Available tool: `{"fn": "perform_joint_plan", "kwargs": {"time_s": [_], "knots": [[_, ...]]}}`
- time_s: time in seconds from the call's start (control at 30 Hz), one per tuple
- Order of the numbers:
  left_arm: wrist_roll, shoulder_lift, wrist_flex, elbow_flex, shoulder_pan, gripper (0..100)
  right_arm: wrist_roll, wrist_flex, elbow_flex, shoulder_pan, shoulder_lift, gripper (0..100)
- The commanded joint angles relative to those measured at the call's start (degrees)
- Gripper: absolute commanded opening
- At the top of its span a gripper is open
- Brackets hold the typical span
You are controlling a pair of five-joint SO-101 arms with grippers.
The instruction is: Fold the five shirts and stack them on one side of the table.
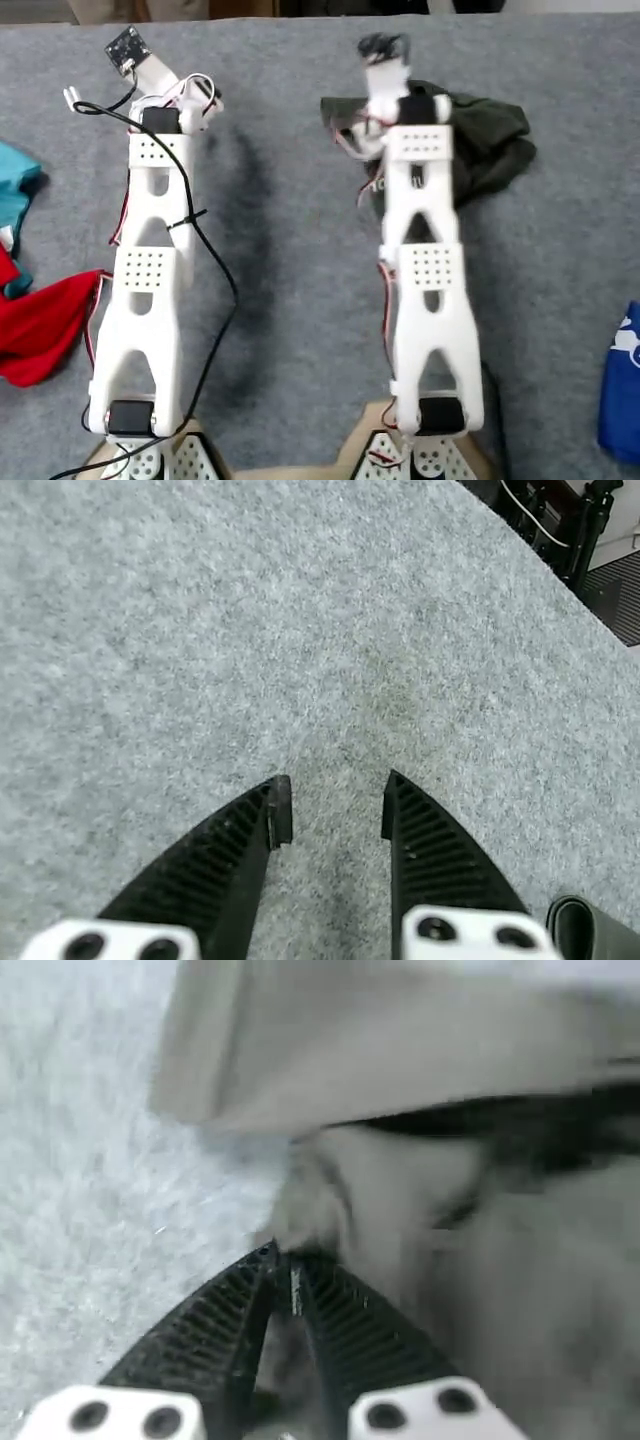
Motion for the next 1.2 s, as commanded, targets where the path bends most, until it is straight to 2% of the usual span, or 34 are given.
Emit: {"fn": "perform_joint_plan", "kwargs": {"time_s": [0.0, 0.4, 0.57, 0.73, 0.9, 1.07, 1.17], "knots": [[-0.53, -1.19, -0.26, -2.81, 0.79, 16, 0.26, 1.32, -1.89, 1.19, -9.01, 0.6], [-0.53, -1.19, 0.18, -2.73, 1.49, 16, 1.76, 4.31, -2.07, -5.05, -7.25, 1.3], [-0.53, -1.19, 0.26, -2.73, 1.14, 16, 9.32, 7.47, -1.89, -7.78, -6.64, 10.1], [-0.53, -1.19, 1.93, -2.73, 1.23, 16, 17.58, 7.21, -2.07, -8.22, -2.59, 10.6], [-0.53, -1.19, 1.76, -2.81, 1.23, 16, 26.81, 3.25, -2.07, -8.04, 2.24, 10.6], [-0.53, -1.19, 1.85, -2.81, 1.14, 16, 39.38, -3.96, -2.24, -7.87, 4.88, 10.6], [-0.53, -1.19, 1.85, -2.81, 1.14, 16, 44.48, -9.14, -2.33, -7.78, 6.02, 10.6]]}}
